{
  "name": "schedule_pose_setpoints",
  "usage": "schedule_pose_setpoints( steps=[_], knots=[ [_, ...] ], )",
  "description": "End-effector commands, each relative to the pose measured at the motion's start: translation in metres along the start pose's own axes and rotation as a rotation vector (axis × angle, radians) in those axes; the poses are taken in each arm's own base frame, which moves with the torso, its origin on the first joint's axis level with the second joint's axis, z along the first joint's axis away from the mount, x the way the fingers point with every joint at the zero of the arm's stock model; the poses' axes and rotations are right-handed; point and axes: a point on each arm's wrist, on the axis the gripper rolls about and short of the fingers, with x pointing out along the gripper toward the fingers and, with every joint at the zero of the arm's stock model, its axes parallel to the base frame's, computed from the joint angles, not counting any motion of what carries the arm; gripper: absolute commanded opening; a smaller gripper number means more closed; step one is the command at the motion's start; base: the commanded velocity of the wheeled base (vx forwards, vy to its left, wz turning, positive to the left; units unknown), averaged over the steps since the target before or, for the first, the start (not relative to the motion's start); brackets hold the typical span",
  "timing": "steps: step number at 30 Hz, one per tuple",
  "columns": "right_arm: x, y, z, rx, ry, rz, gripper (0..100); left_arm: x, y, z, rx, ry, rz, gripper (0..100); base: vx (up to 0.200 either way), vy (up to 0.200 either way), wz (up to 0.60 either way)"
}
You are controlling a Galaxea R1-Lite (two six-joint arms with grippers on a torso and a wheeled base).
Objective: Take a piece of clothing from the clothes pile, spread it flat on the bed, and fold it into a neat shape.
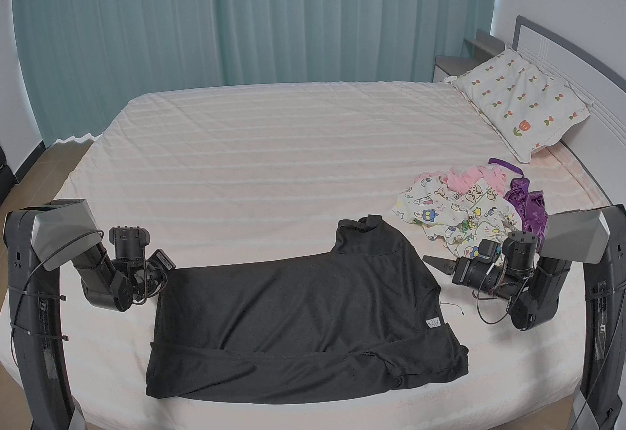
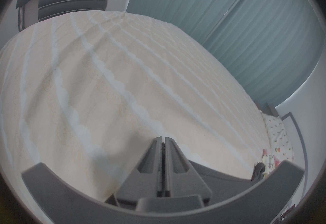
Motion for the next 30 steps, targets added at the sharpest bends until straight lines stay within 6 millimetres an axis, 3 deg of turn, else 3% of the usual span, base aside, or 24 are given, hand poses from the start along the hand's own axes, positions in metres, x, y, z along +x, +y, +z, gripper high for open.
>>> schedule_pose_setpoints(
  steps=[1, 14, 19, 26, 30],
  knots=[
    [0.029, 0.007, 0.015, -0.023, -0.023, -0.011, 100, -0.002, -0.003, 0.006, -0.045, -0.060, -0.039, 0, 0.000, 0.000, 0.00],
    [0.092, 0.016, 0.055, 0.008, 0.091, -0.027, 100, -0.005, -0.004, 0.004, -0.112, -0.062, -0.061, 0, 0.000, 0.000, 0.00],
    [0.116, 0.009, 0.053, 0.015, 0.147, -0.043, 100, -0.006, -0.002, 0.002, -0.115, -0.056, -0.057, 0, 0.000, 0.000, 0.00],
    [0.134, 0.001, 0.044, -0.005, 0.178, -0.063, 100, -0.007, -0.001, 0.001, -0.115, -0.053, -0.054, 0, 0.000, 0.000, 0.00],
    [0.145, 0.000, 0.049, -0.021, 0.155, -0.082, 100, -0.007, 0.000, 0.000, -0.114, -0.048, -0.049, 0, 0.000, 0.000, 0.00]
  ],
)
